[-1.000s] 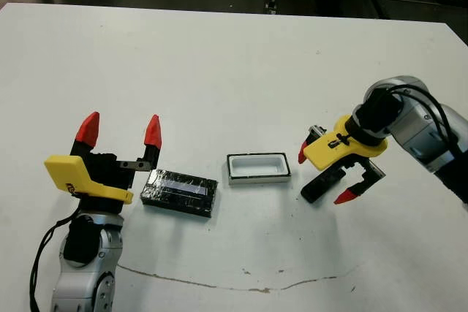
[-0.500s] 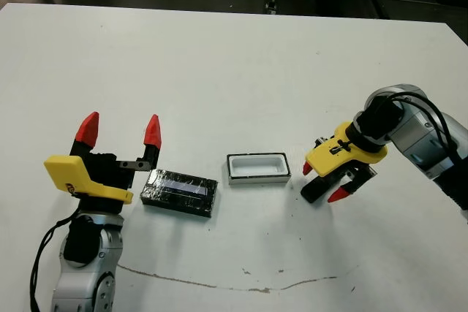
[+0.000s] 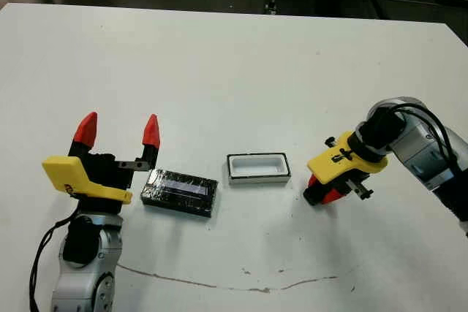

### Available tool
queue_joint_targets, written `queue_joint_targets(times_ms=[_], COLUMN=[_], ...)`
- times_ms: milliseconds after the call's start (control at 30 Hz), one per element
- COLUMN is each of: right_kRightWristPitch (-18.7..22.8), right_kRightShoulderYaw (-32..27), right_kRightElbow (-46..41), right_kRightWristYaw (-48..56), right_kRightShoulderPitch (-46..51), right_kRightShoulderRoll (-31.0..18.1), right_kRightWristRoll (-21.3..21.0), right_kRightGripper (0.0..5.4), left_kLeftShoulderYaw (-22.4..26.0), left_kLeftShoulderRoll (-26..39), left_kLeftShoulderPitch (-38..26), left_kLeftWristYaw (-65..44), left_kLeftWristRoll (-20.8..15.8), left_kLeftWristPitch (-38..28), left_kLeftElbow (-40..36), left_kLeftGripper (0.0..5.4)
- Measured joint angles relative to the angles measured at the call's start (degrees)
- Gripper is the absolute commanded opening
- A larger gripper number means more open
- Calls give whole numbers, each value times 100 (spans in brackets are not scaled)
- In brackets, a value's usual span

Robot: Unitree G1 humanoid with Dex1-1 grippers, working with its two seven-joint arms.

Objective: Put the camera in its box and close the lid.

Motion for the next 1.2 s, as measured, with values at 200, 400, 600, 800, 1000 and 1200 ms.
queue_joint_targets(times_ms=[200, 400, 600, 800, 1000, 1200], right_kRightWristPitch=[83, 82, 521, 1327, 2365, 2768], right_kRightShoulderYaw=[-198, -550, -1190, -1805, -1961, -2006], right_kRightElbow=[-147, -134, 91, 249, 267, 522], right_kRightWristYaw=[-177, -596, -897, -1067, -1065, -1068], right_kRightShoulderPitch=[163, 354, 218, -243, -575, -685], right_kRightShoulderRoll=[17, 80, 161, 289, 361, 696], right_kRightWristRoll=[-74, 18, 435, 935, 1274, 1663], right_kRightGripper=[166, 166, 166, 166, 166, 166], left_kLeftShoulderYaw=[-1, -3, -6, -15, -22, -27], left_kLeftShoulderRoll=[0, 0, 0, -1, 0, -1], left_kLeftShoulderPitch=[1, 5, 13, 17, 23, 30], left_kLeftWristYaw=[-1, -1, -1, -1, -1, -1], left_kLeftWristRoll=[2, 2, 12, 11, 36, 34], left_kLeftWristPitch=[-12, -14, -15, -29, -41, -49], left_kLeftElbow=[0, 0, 1, 1, 1, 1], left_kLeftGripper=[540, 540, 540, 540, 540, 540])
